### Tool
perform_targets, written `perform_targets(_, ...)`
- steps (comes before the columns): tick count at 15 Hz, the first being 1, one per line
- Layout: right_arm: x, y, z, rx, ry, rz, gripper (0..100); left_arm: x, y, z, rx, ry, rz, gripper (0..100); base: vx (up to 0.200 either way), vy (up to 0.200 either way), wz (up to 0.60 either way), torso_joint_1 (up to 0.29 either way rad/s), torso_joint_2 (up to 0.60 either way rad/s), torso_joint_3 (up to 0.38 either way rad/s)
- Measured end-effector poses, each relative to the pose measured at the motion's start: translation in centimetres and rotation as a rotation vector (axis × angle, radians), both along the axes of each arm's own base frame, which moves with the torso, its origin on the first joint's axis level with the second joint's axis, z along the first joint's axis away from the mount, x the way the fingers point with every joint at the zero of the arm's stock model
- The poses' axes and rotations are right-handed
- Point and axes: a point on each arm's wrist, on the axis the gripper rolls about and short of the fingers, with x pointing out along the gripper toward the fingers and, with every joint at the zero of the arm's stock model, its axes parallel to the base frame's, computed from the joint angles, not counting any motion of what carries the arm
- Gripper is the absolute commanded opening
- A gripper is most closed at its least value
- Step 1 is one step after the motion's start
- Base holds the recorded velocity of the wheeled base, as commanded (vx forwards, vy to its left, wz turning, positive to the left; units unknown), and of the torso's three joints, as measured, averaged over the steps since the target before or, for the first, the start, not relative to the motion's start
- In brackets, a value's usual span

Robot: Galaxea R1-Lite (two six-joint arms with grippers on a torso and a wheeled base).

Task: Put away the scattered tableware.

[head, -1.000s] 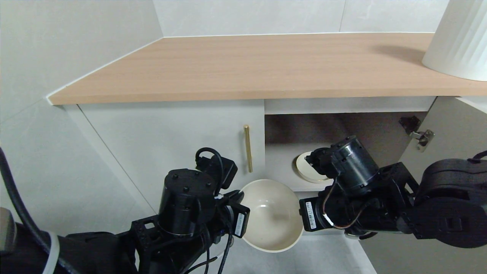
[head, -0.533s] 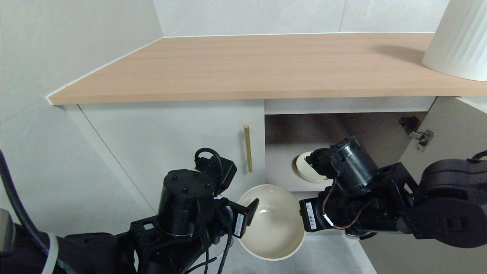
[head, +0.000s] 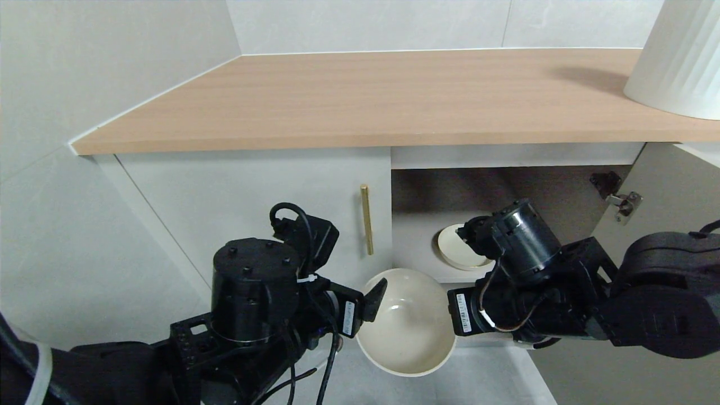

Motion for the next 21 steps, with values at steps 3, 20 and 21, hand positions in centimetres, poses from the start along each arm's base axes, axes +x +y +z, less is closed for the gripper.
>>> perform_targets(3,1.7,-1.6,0.1,0.000,-0.054,-0.108,0,0.2,1.0,1.1,-0.028,-0.027,0.027,100,0.000,0.000,0.00,0.000,0.00,0.000)
perform_targets(20,12.0,-9.2,-3.5,0.175,-0.378,-0.524,0,0.2,1.2,1.7,-0.047,-0.041,0.032,100,0.000,0.000,0.00,0.000,0.00,0.000)
perform_targets(21,12.6,-9.2,-3.8,0.173,-0.381,-0.542,0,0.2,1.2,1.7,-0.046,-0.041,0.032,100,0.000,0.000,0.00,0.000,0.00,0.000)
